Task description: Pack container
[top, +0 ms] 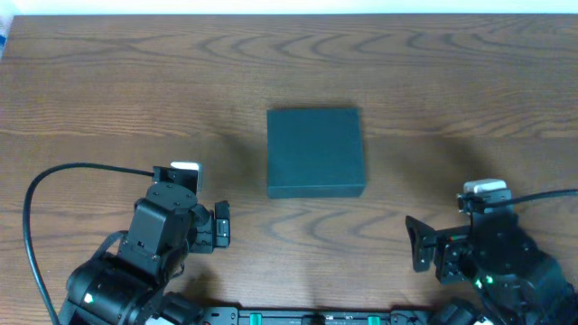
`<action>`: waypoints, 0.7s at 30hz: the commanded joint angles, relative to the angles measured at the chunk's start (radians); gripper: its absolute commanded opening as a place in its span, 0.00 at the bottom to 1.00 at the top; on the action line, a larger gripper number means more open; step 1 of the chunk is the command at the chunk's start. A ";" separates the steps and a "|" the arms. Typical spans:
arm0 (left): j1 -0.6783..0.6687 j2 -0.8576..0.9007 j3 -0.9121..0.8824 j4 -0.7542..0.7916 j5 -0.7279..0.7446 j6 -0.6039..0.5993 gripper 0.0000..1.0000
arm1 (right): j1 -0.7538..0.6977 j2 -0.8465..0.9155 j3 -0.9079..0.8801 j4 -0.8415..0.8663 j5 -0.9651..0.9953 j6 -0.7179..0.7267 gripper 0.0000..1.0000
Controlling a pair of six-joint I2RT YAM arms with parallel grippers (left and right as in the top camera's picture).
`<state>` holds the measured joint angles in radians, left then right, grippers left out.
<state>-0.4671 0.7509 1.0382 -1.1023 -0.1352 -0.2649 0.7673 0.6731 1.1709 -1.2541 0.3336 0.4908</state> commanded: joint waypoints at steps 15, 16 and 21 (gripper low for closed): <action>-0.005 0.000 -0.008 -0.005 -0.010 -0.004 0.96 | -0.661 -0.466 -0.526 0.196 -0.445 -0.530 0.99; -0.005 0.000 -0.008 -0.005 -0.010 -0.004 0.96 | -0.678 -0.488 -0.547 0.200 -0.452 -0.530 0.99; -0.005 0.000 -0.008 -0.004 -0.010 -0.004 0.96 | -0.729 -0.565 -0.665 0.216 -0.455 -0.529 0.99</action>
<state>-0.4679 0.7509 1.0363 -1.1030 -0.1352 -0.2649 0.0586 0.1352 0.5518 -1.0466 -0.0917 -0.0090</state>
